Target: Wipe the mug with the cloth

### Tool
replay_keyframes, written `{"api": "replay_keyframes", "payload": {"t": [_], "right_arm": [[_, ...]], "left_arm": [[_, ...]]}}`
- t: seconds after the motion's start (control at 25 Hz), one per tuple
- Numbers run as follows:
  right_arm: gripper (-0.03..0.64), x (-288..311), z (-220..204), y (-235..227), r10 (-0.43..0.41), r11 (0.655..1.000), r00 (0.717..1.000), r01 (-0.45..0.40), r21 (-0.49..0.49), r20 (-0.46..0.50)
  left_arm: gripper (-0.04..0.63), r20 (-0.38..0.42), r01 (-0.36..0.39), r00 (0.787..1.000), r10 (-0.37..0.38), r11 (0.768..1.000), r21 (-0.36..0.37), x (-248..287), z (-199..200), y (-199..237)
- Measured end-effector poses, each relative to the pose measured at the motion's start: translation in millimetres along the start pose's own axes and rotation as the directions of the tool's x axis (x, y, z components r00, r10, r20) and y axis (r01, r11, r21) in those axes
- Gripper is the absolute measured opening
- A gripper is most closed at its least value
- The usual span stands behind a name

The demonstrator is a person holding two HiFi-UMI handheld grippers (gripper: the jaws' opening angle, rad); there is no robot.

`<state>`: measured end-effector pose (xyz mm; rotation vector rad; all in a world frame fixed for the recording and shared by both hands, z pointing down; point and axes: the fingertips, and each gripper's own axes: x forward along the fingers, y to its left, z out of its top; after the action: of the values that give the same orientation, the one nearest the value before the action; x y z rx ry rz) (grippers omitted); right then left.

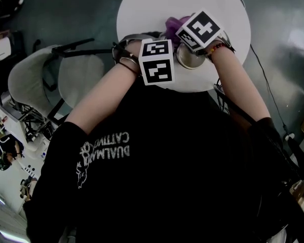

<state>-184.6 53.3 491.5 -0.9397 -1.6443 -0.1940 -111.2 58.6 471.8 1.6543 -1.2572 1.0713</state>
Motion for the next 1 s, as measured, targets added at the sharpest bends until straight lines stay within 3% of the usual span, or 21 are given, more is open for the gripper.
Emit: {"api": "replay_keyframes", "payload": {"t": [0.4,1.0], "right_arm": [[0.040,-11,-11,-5,0.014,0.997,0.999,-0.018,0.076,0.052],[0.040,-40,-75,-29,-0.122,0.978,0.986,0.100,0.185,0.113]], "left_arm": [[0.089,-0.002,0.004,1.000,-0.004,1.000,-0.017,0,2,-4],[0.091,-0.048,-0.030,0.998,0.029,0.999,-0.020,4,-3,-11]]}}
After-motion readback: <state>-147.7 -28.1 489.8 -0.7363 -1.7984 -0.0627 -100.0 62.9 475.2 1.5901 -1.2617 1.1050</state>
